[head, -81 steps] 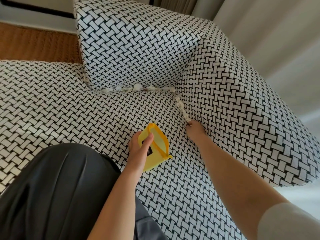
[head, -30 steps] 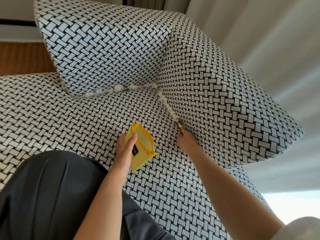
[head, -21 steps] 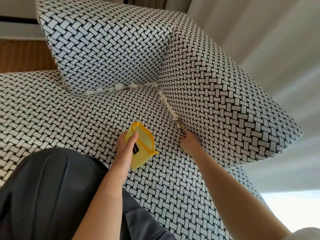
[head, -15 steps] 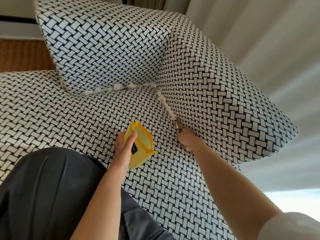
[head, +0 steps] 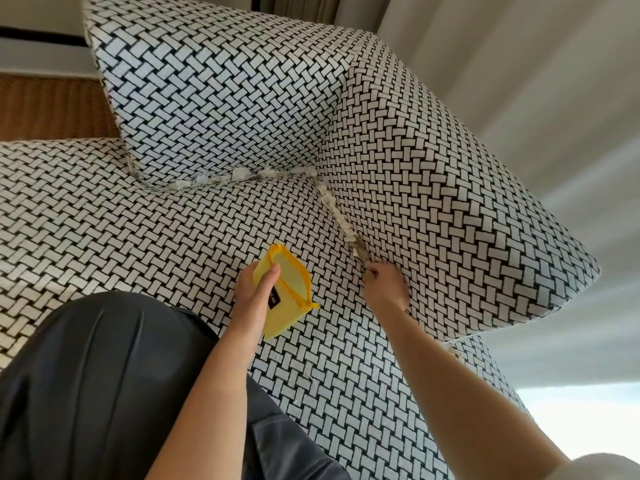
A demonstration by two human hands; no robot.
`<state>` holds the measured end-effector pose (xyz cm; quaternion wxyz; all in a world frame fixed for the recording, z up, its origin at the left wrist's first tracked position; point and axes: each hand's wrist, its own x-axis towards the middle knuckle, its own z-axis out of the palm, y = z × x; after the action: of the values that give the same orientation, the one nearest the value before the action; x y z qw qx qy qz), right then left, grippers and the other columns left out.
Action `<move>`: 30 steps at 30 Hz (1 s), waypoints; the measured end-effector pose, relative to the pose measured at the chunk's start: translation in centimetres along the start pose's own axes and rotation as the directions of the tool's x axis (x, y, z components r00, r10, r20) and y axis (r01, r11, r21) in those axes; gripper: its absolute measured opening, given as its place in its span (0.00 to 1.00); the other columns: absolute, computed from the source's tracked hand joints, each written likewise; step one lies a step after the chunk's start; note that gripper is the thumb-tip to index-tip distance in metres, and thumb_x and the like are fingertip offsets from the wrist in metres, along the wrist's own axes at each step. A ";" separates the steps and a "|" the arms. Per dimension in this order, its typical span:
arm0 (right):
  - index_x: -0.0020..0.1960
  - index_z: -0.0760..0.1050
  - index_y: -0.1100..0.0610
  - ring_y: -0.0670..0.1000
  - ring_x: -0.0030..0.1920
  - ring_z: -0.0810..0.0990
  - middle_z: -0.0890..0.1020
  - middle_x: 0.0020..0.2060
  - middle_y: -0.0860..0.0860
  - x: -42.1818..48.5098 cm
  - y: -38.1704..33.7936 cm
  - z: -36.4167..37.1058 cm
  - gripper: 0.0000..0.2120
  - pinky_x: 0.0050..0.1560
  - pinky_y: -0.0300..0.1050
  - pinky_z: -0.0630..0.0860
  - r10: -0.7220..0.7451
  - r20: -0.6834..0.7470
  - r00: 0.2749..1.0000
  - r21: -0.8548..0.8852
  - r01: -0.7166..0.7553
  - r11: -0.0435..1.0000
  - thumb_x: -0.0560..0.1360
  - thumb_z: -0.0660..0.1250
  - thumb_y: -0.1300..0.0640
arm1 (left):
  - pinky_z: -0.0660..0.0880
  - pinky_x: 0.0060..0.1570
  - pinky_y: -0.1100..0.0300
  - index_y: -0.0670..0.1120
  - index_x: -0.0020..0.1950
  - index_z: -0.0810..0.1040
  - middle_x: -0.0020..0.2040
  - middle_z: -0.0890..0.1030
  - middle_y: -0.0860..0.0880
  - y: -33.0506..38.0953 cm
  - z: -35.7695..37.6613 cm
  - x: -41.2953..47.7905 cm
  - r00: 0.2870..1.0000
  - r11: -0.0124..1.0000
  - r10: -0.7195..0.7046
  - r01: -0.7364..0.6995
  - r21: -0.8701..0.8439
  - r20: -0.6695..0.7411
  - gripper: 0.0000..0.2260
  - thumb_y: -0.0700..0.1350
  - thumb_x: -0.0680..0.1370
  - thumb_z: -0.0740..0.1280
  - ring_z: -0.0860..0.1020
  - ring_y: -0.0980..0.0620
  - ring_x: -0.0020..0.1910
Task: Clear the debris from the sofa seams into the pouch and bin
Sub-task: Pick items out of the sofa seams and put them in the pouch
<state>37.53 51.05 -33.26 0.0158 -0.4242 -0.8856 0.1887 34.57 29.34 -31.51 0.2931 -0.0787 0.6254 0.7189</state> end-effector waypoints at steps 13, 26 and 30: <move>0.40 0.78 0.55 0.41 0.22 0.65 0.73 0.23 0.43 -8.3 -4.5 -3.6 0.07 0.24 0.33 0.63 -0.384 0.166 0.908 0.746 0.139 0.651 0.75 0.65 0.57 | 0.68 0.64 0.41 0.57 0.60 0.66 0.67 0.67 0.44 0.0 0.7 -0.9 0.996 0.997 -0.006 -0.001 0.079 0.084 0.27 0.66 0.64 0.61 0.69 0.44 0.63; 0.58 0.75 0.56 0.44 0.33 0.74 0.80 0.41 0.50 -6.9 0.8 -1.0 0.11 0.32 0.34 0.70 -0.111 0.004 0.994 0.361 0.102 0.927 0.78 0.58 0.59 | 0.66 0.64 0.43 0.58 0.58 0.67 0.64 0.67 0.45 -0.5 0.8 -1.4 0.991 0.993 -0.010 -0.007 0.120 0.135 0.24 0.66 0.65 0.60 0.69 0.45 0.61; 0.70 0.63 0.54 0.52 0.48 0.79 0.79 0.54 0.53 -5.5 2.9 -0.9 0.20 0.41 0.42 0.73 -0.068 0.100 0.993 0.072 0.061 0.996 0.79 0.57 0.56 | 0.66 0.64 0.42 0.58 0.58 0.67 0.64 0.68 0.45 -0.6 0.8 -1.2 0.991 0.993 -0.009 -0.007 0.115 0.135 0.24 0.66 0.65 0.60 0.69 0.45 0.62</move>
<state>43.37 48.80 -32.71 -0.0089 -0.3843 -0.8915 0.2398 36.04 29.72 -31.30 0.3391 -0.0130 0.6444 0.6853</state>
